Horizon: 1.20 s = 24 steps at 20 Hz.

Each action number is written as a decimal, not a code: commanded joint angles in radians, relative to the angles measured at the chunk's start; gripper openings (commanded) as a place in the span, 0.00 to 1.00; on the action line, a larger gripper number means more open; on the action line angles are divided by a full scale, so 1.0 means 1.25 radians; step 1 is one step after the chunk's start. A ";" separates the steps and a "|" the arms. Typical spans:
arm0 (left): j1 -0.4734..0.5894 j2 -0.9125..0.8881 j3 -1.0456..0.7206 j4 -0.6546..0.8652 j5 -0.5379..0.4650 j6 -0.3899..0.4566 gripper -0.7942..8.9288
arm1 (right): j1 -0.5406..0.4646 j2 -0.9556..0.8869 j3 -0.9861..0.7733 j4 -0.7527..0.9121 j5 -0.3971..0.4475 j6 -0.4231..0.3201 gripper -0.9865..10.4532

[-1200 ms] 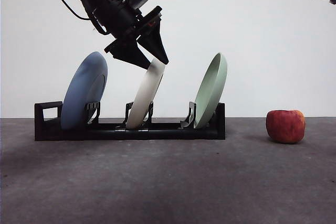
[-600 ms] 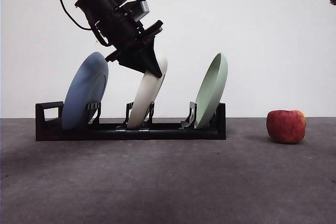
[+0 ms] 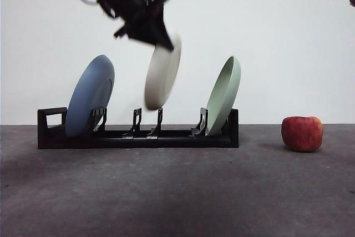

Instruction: Take the yellow plate from the plate rack,put the plate on the table,take the apple from the table,put the apple in the plate

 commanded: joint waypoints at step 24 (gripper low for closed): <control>-0.285 -0.517 -0.026 -0.519 0.115 0.123 0.07 | 0.000 0.000 0.005 -0.066 0.001 -0.011 0.08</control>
